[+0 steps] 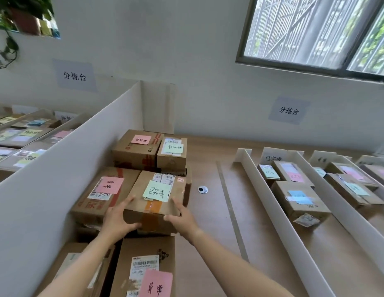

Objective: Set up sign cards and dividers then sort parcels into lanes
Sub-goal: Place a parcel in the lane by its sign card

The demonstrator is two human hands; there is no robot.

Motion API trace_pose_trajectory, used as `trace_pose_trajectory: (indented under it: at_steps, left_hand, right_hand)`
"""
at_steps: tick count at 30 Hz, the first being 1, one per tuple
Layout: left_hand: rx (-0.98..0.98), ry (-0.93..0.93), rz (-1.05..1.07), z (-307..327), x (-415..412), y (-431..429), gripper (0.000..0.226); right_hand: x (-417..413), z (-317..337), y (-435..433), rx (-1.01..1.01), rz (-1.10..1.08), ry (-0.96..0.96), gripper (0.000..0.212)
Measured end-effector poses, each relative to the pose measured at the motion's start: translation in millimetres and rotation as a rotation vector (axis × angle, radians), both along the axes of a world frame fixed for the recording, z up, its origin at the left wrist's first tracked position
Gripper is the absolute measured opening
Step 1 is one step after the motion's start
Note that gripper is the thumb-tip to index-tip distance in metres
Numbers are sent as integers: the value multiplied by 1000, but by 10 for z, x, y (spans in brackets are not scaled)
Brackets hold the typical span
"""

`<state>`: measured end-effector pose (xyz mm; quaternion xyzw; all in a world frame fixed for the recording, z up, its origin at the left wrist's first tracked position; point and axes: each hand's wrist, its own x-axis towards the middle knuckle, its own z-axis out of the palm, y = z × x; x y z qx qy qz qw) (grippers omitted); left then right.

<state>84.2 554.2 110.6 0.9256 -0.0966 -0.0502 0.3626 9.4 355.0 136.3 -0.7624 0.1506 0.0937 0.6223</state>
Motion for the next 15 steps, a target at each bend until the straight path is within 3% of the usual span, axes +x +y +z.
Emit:
trace_pose_trajectory:
  at_steps: [15]
  left_hand:
    - [-125, -239, -42, 255, -565, -382, 73]
  right_hand:
    - [-272, 134, -465, 135, -153, 20, 69]
